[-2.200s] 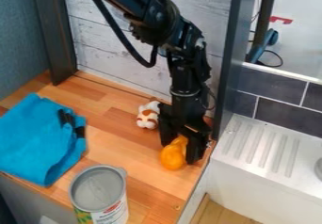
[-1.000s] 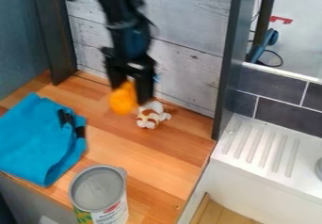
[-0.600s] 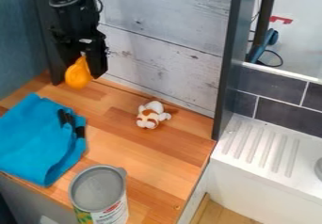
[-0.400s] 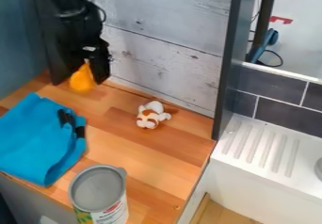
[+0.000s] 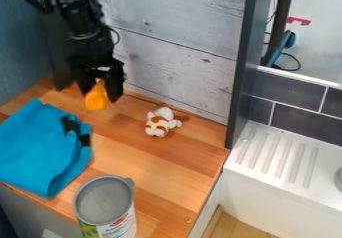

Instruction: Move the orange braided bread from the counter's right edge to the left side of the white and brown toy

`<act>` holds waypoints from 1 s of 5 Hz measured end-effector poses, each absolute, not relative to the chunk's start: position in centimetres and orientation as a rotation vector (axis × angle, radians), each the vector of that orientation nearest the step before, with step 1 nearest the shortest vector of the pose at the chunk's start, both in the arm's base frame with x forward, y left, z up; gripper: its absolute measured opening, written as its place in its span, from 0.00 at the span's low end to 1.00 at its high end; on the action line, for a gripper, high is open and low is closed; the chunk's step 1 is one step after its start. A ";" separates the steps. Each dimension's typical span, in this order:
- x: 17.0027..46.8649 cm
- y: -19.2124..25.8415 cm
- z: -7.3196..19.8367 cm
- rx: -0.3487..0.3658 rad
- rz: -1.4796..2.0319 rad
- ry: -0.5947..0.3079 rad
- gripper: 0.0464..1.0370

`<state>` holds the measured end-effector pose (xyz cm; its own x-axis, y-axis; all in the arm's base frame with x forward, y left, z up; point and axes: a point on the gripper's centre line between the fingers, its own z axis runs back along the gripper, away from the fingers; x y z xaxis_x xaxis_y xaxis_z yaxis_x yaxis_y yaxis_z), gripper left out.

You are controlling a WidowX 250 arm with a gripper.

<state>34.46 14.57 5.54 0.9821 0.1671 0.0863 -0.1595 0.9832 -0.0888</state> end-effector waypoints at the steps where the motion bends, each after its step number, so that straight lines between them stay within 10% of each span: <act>1: 34.7 14.7 4.0 -0.086 0.203 -0.082 0.79; 5: 35.9 15.0 1.6 -0.109 0.269 -0.090 0.85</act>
<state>35.89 15.02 1.56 0.9600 0.2700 0.0738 -0.2604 0.9581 -0.1190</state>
